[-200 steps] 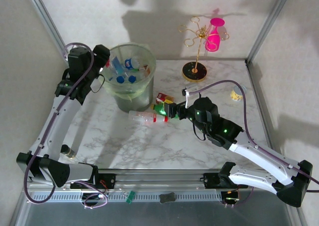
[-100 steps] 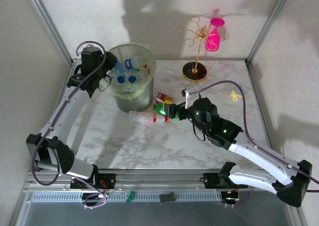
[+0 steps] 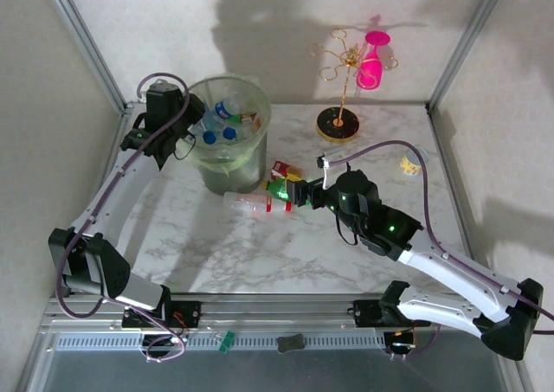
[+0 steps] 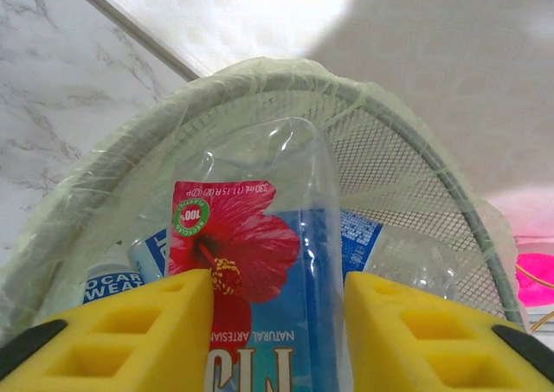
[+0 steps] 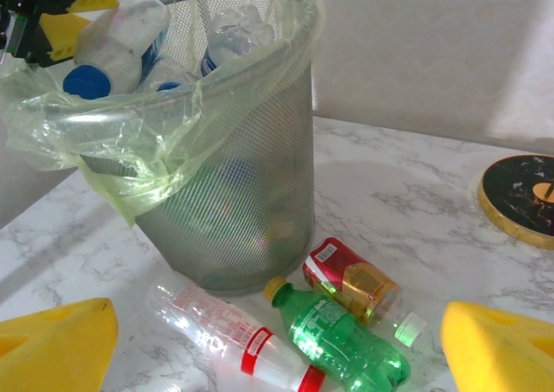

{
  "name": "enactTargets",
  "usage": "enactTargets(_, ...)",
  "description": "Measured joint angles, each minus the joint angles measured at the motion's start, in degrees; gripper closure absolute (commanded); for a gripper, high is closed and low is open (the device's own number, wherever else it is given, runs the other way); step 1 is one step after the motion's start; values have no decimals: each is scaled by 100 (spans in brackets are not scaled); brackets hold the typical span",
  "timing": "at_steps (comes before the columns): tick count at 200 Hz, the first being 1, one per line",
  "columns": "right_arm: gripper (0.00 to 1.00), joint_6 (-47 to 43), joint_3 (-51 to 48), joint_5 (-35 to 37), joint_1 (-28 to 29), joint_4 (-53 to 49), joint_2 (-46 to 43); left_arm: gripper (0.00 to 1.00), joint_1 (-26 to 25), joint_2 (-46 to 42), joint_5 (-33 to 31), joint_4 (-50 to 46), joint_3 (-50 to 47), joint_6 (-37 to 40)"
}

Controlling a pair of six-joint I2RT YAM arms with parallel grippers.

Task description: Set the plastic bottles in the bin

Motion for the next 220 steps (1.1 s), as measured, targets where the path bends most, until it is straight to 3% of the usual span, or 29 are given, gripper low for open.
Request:
enactTargets(57,4,-11,90,-4,0,-7,216,46,-680,-697,-396,-4,125,570)
enactTargets(93,3,50,151,-118,-87,-55,575,43,-1217,-1928,-369,595,-612,1226)
enactTargets(129,4,293,153,-588,-702,-87,973,42,-1220,-3320,-177,1106,-1840,1515)
enactTargets(163,6,577,153,-1145,-1486,-144,1574,41,-1222,-4048,181,1215,-2614,1744)
enactTargets(220,10,767,573,-2048,-1497,-94,2951,41,-1226,-4629,297,1207,-3482,1978)
